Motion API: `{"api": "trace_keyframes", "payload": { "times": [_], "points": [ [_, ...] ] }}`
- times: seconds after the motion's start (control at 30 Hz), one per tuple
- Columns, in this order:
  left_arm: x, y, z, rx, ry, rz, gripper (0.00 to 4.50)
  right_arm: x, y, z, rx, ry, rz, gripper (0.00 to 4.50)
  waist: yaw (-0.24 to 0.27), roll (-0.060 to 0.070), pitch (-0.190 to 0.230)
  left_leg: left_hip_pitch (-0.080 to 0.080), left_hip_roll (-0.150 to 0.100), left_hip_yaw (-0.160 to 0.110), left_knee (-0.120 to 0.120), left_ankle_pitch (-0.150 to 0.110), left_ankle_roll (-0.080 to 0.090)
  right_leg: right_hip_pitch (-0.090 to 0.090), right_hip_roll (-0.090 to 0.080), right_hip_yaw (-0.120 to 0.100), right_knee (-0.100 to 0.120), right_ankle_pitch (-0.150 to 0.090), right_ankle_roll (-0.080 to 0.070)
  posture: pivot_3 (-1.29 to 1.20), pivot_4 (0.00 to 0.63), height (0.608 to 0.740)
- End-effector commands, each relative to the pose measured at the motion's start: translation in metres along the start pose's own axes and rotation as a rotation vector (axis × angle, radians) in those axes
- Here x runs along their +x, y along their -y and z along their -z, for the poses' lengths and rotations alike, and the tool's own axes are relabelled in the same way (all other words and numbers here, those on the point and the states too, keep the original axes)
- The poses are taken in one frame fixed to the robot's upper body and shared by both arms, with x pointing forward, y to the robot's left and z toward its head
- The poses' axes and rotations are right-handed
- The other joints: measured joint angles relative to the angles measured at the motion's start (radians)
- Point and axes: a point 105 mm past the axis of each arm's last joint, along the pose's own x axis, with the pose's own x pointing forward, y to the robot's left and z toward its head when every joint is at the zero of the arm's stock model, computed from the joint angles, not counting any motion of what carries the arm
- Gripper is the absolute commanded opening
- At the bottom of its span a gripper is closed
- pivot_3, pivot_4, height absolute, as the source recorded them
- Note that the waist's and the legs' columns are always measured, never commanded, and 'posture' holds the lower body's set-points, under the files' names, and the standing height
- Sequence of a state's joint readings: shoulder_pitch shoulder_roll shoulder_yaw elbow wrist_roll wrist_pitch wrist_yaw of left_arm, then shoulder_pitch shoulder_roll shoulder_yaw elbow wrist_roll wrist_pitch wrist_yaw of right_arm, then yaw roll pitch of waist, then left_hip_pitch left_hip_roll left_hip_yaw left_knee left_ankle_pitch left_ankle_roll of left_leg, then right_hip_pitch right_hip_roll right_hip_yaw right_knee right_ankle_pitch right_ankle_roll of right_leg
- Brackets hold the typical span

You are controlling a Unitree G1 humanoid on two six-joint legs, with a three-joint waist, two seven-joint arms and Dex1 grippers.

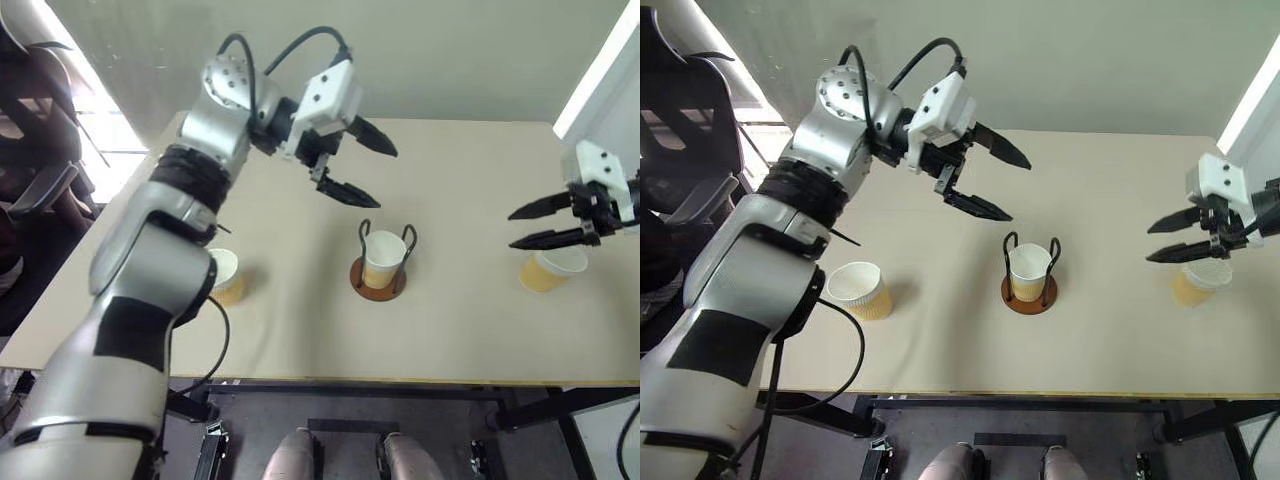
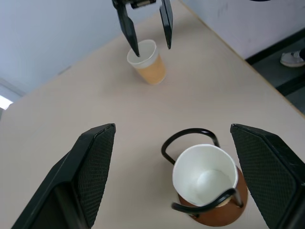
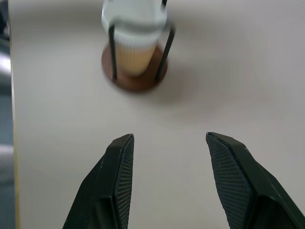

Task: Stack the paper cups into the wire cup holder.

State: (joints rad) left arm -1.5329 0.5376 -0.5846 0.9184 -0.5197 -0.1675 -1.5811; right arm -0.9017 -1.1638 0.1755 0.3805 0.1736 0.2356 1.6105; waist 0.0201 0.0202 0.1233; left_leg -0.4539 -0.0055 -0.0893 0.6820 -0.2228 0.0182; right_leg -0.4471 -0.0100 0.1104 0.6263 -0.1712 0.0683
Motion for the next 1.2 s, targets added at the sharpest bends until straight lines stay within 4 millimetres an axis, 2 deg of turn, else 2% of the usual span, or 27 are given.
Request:
{"api": "trace_keyframes", "payload": {
  "times": [0.03, 0.23, 0.43, 0.7, 1.0, 1.2],
  "points": [
    [0.000, 0.006, -0.011, 0.009, 0.054, 0.046, 4.13, -0.012, 0.003, 0.012, -0.055, -0.092, 0.033, 2.43, 0.000, 0.000, 0.000, 0.000, 0.000, 0.000, 0.001, 0.000, 0.000, 0.000, 0.000, 0.000, 0.000, 0.000, 0.000, 0.00, 0.150, 0.740],
    [0.000, 0.009, -0.014, -0.026, 0.115, 0.045, 4.13, -0.017, 0.004, 0.052, -0.102, -0.280, 0.038, 2.43, 0.003, 0.000, 0.000, 0.001, -0.001, -0.001, 0.003, 0.000, 0.001, 0.002, -0.001, -0.001, 0.000, 0.001, 0.001, 0.00, 0.150, 0.740],
    [0.007, 0.005, -0.017, -0.039, 0.179, 0.028, 4.13, -0.024, 0.009, 0.080, -0.132, -0.415, 0.050, 2.43, 0.002, 0.000, 0.000, 0.002, -0.001, -0.001, 0.002, 0.001, 0.001, 0.003, -0.002, -0.001, 0.000, 0.002, 0.002, 0.00, 0.150, 0.740],
    [0.014, 0.008, -0.016, -0.047, 0.205, 0.034, 4.13, -0.024, 0.015, 0.084, -0.135, -0.438, 0.055, 2.43, -0.006, 0.001, 0.000, 0.002, -0.001, 0.000, 0.001, 0.000, 0.001, 0.003, -0.002, 0.000, 0.000, 0.002, 0.003, 0.00, 0.150, 0.740],
    [0.016, 0.008, -0.016, -0.050, 0.228, 0.023, 4.13, -0.009, 0.012, 0.101, -0.172, -0.501, 0.006, 2.43, -0.006, 0.001, 0.000, 0.003, -0.001, -0.001, 0.001, 0.000, 0.001, 0.004, -0.002, 0.000, -0.001, 0.002, 0.003, 0.00, 0.150, 0.740],
    [0.015, 0.010, -0.013, -0.056, 0.237, 0.009, 4.13, -0.006, 0.012, 0.106, -0.182, -0.521, 0.004, 2.43, -0.006, 0.001, 0.000, 0.003, -0.001, 0.000, 0.000, 0.000, 0.001, 0.003, -0.002, 0.000, -0.001, 0.002, 0.003, 0.00, 0.150, 0.740]
  ]
}}
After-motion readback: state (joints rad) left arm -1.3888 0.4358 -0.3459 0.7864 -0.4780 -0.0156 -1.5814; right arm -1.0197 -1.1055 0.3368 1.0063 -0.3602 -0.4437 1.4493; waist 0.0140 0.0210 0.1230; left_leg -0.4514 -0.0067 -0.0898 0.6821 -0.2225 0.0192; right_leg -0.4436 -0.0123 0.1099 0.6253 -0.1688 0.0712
